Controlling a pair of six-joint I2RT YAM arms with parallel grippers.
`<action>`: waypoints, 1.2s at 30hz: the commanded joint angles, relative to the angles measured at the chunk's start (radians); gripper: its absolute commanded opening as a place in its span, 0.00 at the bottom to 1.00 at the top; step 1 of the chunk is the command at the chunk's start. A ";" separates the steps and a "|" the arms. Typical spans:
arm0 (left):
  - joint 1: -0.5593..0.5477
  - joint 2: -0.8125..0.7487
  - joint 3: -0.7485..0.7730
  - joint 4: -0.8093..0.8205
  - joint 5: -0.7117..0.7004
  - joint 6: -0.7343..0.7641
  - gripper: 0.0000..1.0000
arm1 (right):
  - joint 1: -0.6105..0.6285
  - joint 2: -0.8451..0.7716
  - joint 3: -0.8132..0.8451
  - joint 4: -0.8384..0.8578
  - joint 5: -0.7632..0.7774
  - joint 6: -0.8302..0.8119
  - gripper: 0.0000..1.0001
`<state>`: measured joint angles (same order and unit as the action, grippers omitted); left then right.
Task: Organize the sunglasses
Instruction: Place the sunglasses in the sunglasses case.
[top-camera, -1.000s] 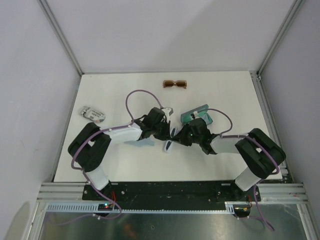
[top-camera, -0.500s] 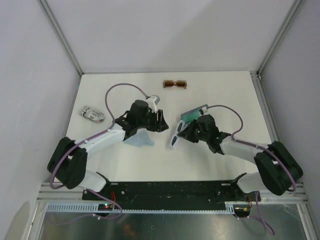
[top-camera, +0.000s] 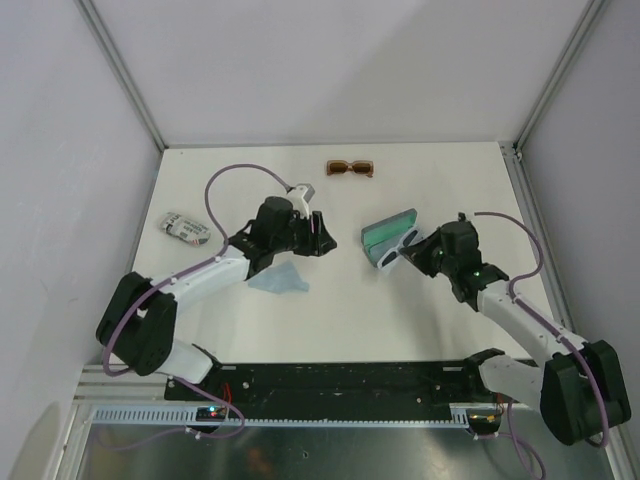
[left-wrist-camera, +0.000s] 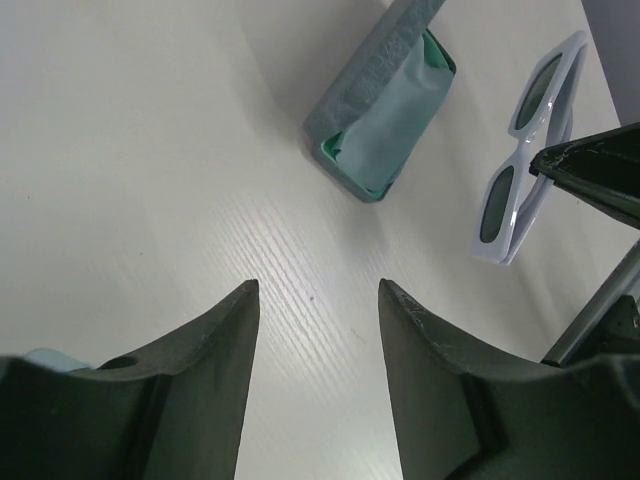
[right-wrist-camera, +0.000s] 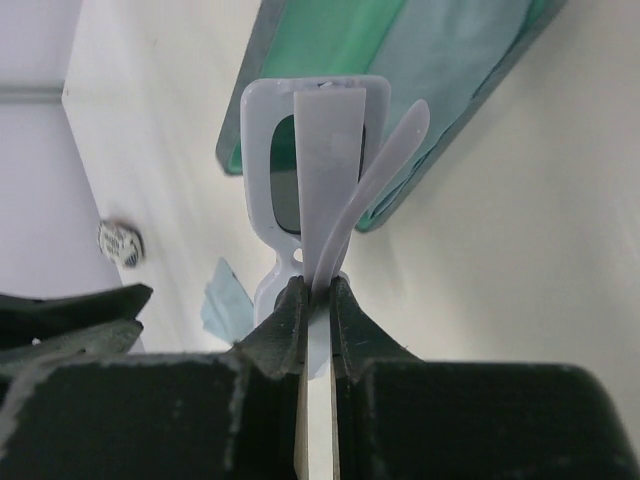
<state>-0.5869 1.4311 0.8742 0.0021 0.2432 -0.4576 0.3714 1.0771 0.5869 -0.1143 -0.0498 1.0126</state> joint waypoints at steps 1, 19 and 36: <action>0.011 0.054 0.051 0.135 -0.021 -0.040 0.55 | -0.062 0.050 0.021 0.027 -0.007 0.083 0.00; 0.034 0.353 0.267 0.285 -0.037 -0.041 0.54 | -0.079 0.302 0.149 0.071 0.088 0.276 0.00; 0.034 0.537 0.422 0.296 0.031 -0.022 0.54 | -0.078 0.437 0.161 0.134 0.068 0.309 0.00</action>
<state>-0.5594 1.9411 1.2434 0.2615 0.2344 -0.4965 0.2970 1.4860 0.7113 -0.0422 0.0082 1.2964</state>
